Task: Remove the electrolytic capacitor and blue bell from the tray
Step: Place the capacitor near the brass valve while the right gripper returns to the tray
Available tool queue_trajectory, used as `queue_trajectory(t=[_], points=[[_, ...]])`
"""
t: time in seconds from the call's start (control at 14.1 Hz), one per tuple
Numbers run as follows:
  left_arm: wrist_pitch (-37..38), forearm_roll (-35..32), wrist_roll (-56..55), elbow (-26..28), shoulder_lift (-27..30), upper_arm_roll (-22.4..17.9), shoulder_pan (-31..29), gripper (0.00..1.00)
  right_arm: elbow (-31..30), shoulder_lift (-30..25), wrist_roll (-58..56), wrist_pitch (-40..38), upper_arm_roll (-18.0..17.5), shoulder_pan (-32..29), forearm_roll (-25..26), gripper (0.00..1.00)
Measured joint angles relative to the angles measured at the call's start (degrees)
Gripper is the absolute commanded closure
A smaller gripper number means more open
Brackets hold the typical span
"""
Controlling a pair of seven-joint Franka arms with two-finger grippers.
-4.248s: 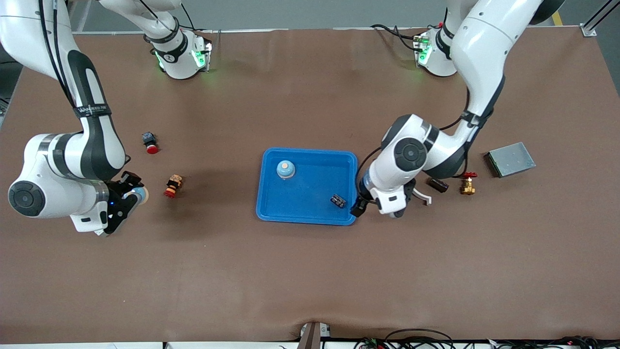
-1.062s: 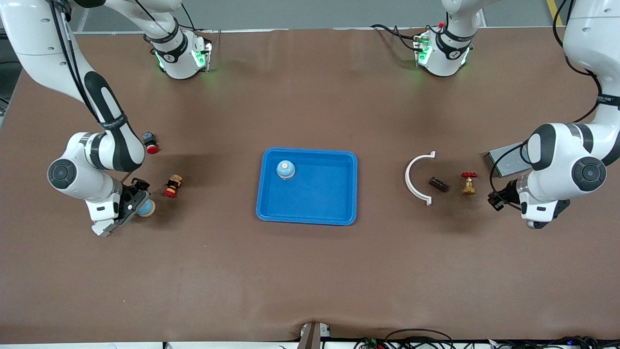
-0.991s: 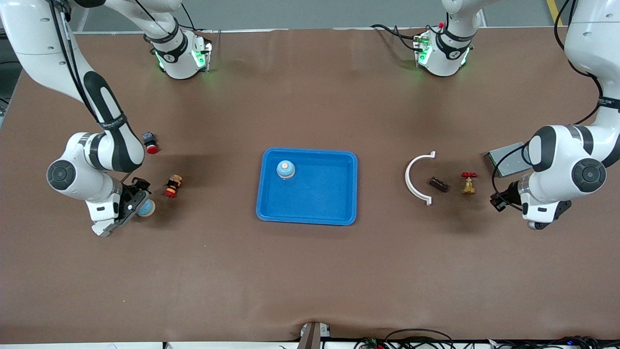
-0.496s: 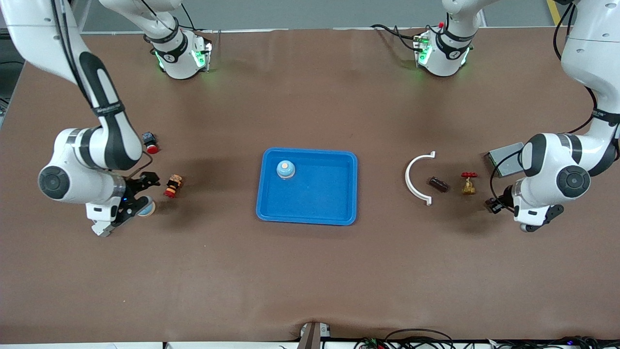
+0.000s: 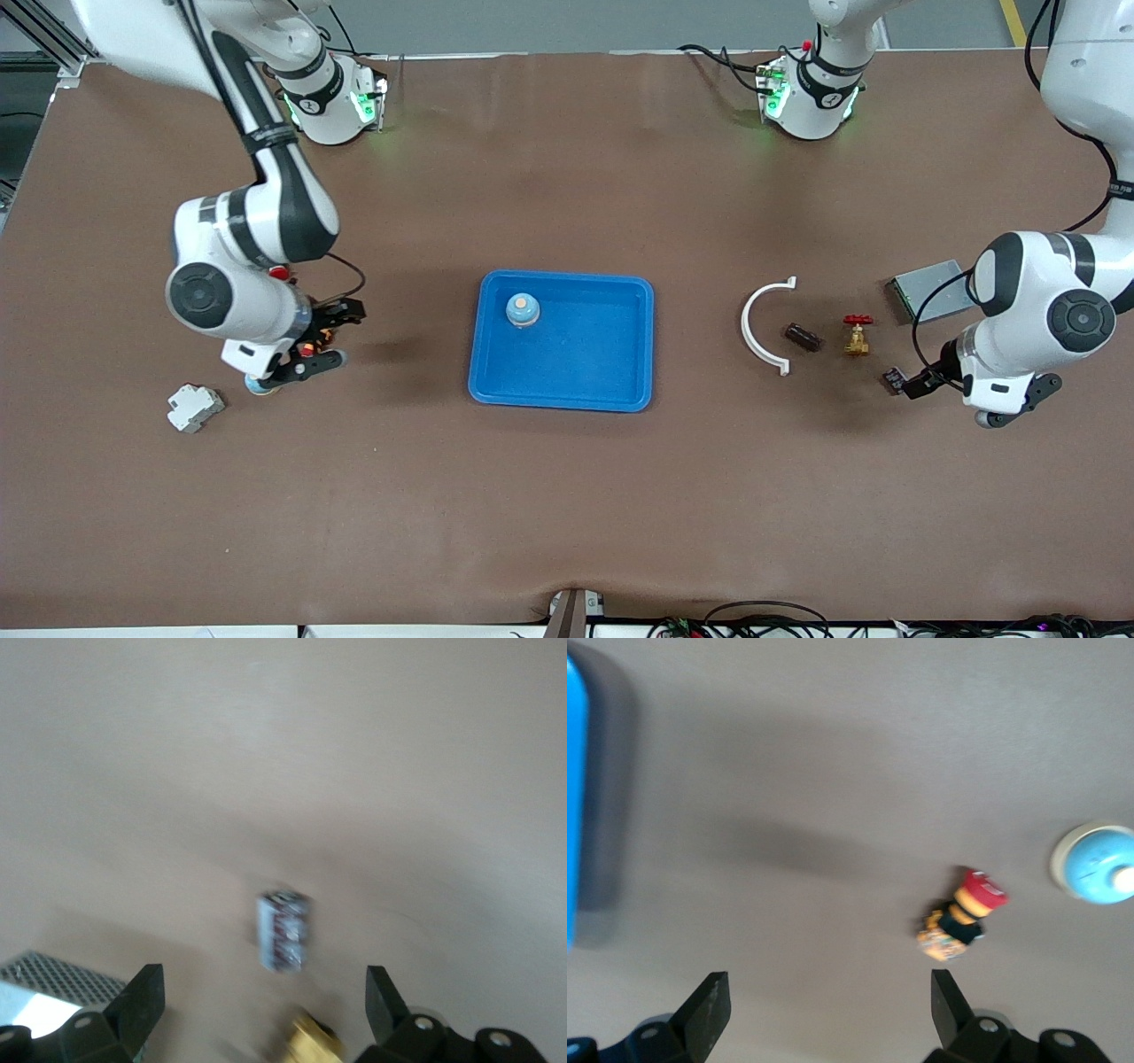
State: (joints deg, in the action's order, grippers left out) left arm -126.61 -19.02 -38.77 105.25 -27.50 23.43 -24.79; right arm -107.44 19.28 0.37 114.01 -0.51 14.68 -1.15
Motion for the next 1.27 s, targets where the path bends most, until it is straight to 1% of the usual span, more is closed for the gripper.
queue_trajectory(t=[0.14, 0.28, 0.5, 0.71, 0.92, 1.06, 1.27], points=[[5.44, 1.57, 0.00, -2.76, 1.95, 2.80, 0.05, 0.00, 0.00, -0.14, 6.84, 0.41, -0.02, 3.14, -0.95, 0.00], [12.58, 1.85, 0.00, -7.41, 3.57, 5.69, 0.05, 0.00, -0.04, -0.14, 13.54, 1.99, -0.03, 6.30, -3.12, 0.00], [23.03, 1.92, 0.00, -14.97, 5.23, 9.99, 0.07, 0.00, -0.27, -0.09, 24.93, 6.78, -0.05, 11.37, -3.80, 0.00], [29.36, 1.93, 0.08, -20.55, 5.90, 12.28, 0.07, 0.00, -0.45, 0.64, 35.50, 12.02, -0.09, 16.69, -4.10, 0.00], [31.60, 1.93, 4.54, -22.64, 8.33, 12.57, 0.05, 0.00, -0.21, 2.59, 41.13, 15.29, -0.07, 19.72, -4.28, 0.00], [32.70, 2.51, 7.70, -22.93, 10.73, 12.49, -0.04, 0.00, 0.58, 4.31, 42.32, 16.15, -0.07, 20.46, -4.67, 0.00], [34.89, 4.35, 8.66, -22.99, 14.23, 12.39, -0.09, 0.00, 1.47, 6.80, 43.40, 18.55, -0.05, 21.65, -4.91, 0.00]])
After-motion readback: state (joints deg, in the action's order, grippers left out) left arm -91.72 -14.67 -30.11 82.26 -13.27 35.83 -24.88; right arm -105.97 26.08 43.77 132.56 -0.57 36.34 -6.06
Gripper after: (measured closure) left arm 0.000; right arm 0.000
